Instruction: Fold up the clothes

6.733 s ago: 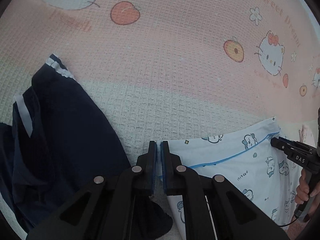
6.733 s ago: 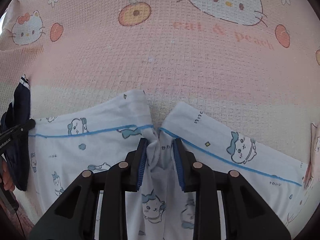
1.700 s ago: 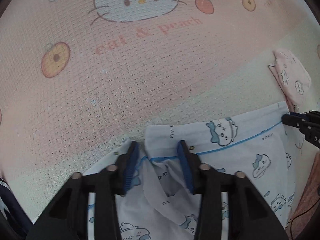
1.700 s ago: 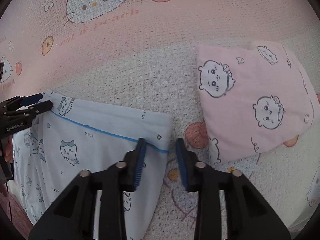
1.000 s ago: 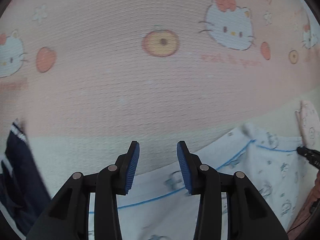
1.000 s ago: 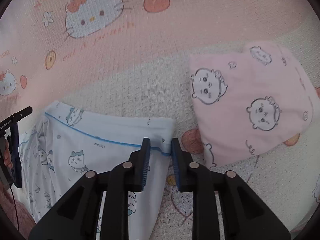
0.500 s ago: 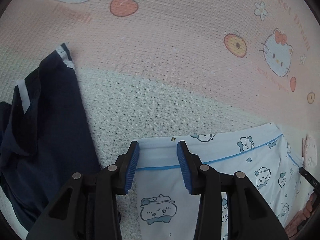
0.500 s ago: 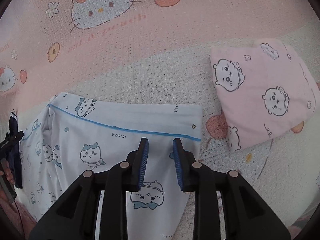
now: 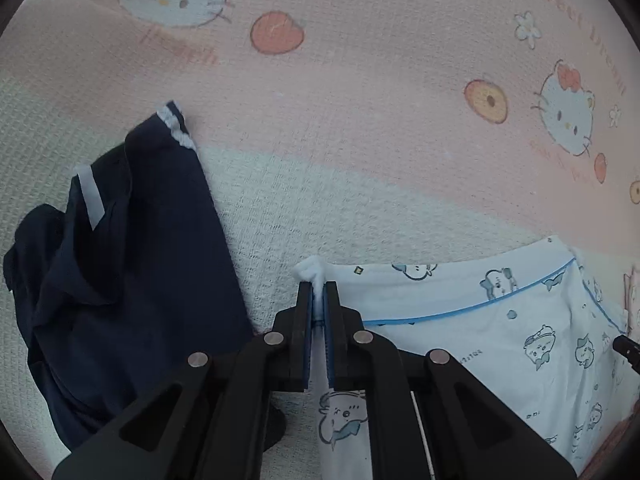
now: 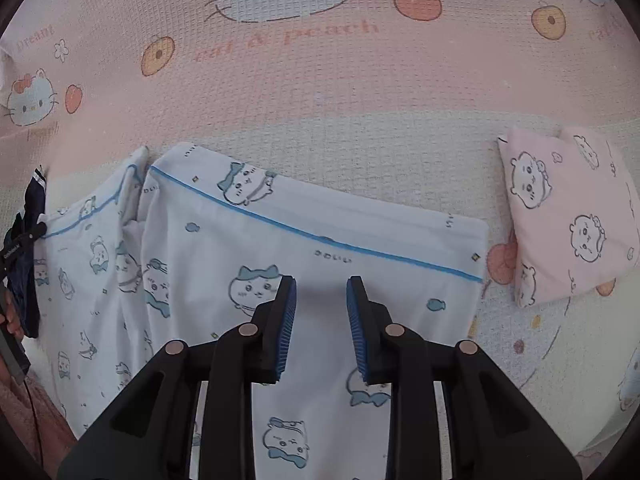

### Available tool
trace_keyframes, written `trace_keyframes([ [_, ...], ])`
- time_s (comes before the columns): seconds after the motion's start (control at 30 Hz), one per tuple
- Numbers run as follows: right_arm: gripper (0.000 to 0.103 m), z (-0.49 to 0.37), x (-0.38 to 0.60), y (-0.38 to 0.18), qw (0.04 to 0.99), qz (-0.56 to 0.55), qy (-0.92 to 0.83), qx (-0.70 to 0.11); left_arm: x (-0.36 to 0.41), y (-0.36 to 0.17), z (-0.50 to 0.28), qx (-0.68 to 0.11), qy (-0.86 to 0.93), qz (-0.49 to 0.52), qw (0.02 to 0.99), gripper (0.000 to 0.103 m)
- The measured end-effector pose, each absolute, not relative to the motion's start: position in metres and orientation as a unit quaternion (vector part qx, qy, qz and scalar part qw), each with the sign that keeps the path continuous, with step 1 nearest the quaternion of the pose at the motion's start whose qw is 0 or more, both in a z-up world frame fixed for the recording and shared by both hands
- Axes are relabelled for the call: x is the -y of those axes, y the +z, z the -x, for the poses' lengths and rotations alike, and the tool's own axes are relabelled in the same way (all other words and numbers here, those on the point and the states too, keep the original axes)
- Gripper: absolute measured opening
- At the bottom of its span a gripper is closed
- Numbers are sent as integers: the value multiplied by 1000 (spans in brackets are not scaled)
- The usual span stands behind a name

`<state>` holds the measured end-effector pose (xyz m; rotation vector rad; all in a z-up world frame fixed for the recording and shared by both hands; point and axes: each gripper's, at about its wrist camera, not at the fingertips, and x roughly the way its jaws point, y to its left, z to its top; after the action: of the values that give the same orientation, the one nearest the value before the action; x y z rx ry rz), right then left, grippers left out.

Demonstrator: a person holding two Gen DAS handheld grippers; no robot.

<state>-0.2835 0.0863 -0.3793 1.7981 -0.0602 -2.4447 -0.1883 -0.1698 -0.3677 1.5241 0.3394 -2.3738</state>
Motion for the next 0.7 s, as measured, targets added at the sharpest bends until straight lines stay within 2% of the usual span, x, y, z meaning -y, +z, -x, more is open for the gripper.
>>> trace_keyframes([
  [0.07,26,280,-95,-381,42,-593,-804,21,174,-375,196,-117,-810,-550,165,18],
  [0.1,26,279,-99,-382,37,-594,-803,22,176,-372,196,-115,-806,-554,174,32],
  [0.13,26,277,-103,-384,31,-595,-803,23,173,-361,193,-104,-810,-543,197,37],
  [0.17,26,276,-108,-385,26,-596,-802,24,170,-349,191,-93,-814,-530,218,38],
  [0.23,26,273,-116,-387,15,-597,-802,25,147,-327,193,-63,-843,-499,191,38],
  [0.3,26,270,-120,-388,13,-598,-801,25,109,-324,213,-37,-857,-503,100,38],
  [0.43,28,269,-90,-388,78,-589,-804,15,33,-345,244,-37,-845,-529,-67,38],
  [0.57,28,268,-60,-387,142,-578,-803,5,-10,-381,267,36,-830,-552,-68,38],
  [0.7,26,270,-60,-395,127,-577,-807,-26,8,-380,269,91,-827,-554,-6,40],
])
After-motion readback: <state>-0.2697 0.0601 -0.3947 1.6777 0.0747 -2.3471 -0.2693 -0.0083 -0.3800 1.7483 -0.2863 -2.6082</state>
